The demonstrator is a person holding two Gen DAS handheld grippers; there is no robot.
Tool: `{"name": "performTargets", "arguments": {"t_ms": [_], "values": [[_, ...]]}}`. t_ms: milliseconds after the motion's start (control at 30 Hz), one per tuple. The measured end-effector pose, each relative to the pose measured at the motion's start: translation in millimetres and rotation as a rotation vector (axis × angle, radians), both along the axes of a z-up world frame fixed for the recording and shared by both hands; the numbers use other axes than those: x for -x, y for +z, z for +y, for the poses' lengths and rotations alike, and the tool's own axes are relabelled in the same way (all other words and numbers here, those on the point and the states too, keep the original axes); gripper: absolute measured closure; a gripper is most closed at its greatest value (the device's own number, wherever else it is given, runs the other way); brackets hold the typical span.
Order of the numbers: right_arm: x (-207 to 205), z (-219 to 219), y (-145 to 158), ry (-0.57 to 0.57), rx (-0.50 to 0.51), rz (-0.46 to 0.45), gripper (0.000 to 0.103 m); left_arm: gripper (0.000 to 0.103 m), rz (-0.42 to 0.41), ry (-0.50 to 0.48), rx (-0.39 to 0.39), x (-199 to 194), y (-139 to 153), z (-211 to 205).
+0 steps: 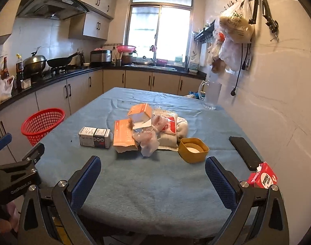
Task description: Collect trash
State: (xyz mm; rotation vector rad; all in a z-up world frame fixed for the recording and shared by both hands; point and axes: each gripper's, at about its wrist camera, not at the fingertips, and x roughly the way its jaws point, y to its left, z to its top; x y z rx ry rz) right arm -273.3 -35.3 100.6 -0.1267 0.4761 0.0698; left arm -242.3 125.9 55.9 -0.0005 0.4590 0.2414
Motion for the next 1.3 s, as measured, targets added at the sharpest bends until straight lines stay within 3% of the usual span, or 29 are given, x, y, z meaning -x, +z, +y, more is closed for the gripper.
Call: {"name": "performTargets", "arguments": {"t_ms": [1300], "values": [[-12.6,-6.4,-15.3,-0.006,-0.022,0.076,0.0,0.0,0.055,-0.044,-0.031,-3.3,-17.1,-4.5]]}}
